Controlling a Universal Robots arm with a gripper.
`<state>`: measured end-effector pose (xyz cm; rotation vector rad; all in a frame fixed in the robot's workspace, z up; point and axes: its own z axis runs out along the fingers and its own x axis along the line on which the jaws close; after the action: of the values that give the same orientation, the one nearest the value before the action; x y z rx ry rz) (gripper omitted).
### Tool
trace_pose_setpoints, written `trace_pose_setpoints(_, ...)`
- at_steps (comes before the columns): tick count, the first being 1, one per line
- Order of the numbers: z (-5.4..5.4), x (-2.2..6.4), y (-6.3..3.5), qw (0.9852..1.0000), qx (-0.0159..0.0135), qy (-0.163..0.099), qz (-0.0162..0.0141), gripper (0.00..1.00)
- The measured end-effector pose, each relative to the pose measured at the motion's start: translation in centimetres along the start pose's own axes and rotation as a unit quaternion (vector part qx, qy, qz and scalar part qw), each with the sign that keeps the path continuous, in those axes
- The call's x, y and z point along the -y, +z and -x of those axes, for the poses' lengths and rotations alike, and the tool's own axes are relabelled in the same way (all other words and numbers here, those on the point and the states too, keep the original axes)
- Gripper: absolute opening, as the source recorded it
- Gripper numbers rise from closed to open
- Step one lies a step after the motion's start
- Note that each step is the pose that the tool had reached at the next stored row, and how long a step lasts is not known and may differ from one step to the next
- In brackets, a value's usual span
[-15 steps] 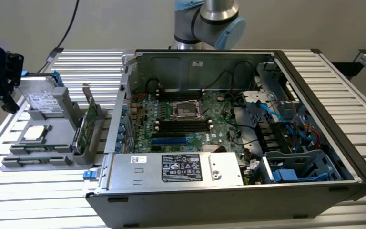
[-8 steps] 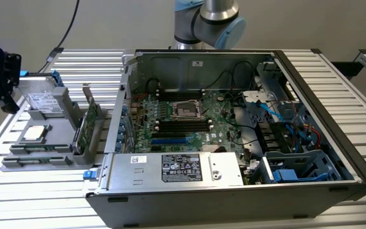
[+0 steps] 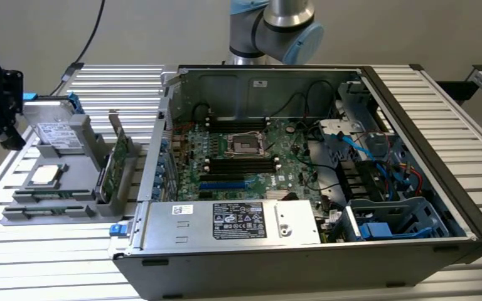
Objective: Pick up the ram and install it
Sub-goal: 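Pick up the ram and move it above insertion slot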
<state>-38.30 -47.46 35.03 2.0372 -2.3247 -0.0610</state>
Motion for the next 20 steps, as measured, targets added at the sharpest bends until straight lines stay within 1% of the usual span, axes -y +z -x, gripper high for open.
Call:
trace_pose_setpoints(2,0.0,0.0,0.02,0.9998,-0.0011,-0.018,-0.0002,0.1)
trace_pose_setpoints(5,0.0,0.0,0.02,0.9991,-0.0026,-0.043,-0.0005,0.1)
trace_pose_setpoints(7,0.0,0.0,0.02,0.9991,-0.0027,-0.043,-0.0005,0.12)
trace_pose_setpoints(8,0.0,0.0,0.02,0.9991,-0.0027,-0.043,-0.0005,0.24)
trace_pose_setpoints(10,0.0,0.01,0.08,0.9991,-0.0027,-0.043,-0.0005,0.24)
trace_pose_setpoints(11,0.0,0.02,0.23,0.999,-0.0028,-0.044,-0.0005,0.31)
trace_pose_setpoints(16,0.0,0.07,1.14,0.9987,-0.0032,-0.051,-0.0006,0.31)
trace_pose_setpoints(20,0.0,0.12,1.87,0.9981,-0.0039,-0.062,-0.0007,0.31)
